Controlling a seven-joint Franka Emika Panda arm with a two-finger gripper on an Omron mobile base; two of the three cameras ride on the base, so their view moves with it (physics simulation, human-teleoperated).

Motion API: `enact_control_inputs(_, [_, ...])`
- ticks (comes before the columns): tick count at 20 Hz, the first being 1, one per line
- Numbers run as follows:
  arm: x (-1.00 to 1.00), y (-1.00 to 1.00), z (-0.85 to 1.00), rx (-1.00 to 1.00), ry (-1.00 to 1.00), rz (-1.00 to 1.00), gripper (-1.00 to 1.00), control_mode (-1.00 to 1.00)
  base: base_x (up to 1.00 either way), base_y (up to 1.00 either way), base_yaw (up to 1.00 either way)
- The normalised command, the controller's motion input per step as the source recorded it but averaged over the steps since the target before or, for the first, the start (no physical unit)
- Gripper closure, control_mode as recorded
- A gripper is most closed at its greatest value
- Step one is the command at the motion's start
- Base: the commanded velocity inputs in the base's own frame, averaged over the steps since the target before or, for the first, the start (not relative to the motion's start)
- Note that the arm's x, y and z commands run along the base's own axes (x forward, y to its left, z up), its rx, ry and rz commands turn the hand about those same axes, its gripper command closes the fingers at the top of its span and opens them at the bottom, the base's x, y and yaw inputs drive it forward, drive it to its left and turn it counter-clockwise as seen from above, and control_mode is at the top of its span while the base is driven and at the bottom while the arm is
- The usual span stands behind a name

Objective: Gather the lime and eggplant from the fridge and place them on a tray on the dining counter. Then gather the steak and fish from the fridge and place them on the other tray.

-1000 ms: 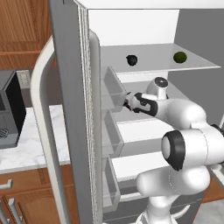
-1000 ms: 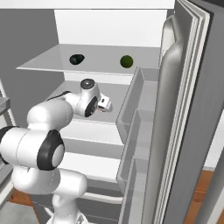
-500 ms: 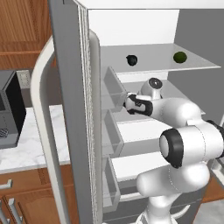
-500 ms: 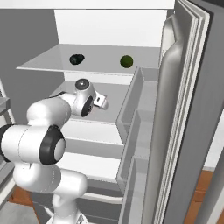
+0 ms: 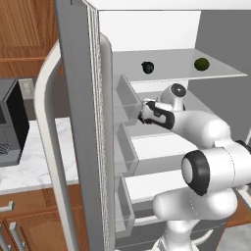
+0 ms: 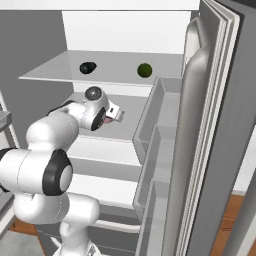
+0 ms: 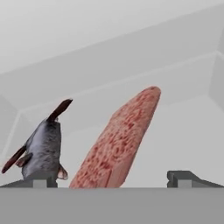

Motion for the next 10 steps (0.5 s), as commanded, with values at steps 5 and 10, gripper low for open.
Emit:
enact_control_inputs(5, [0.12, 0.00, 0.00, 0.02, 0.07, -0.02, -1.00, -1.00, 0.00, 0.00, 0.00])
enact_control_inputs(10, [0.18, 0.00, -0.02, 0.00, 0.09, -0.02, -1.00, -1.00, 0.00, 0.00, 0.00])
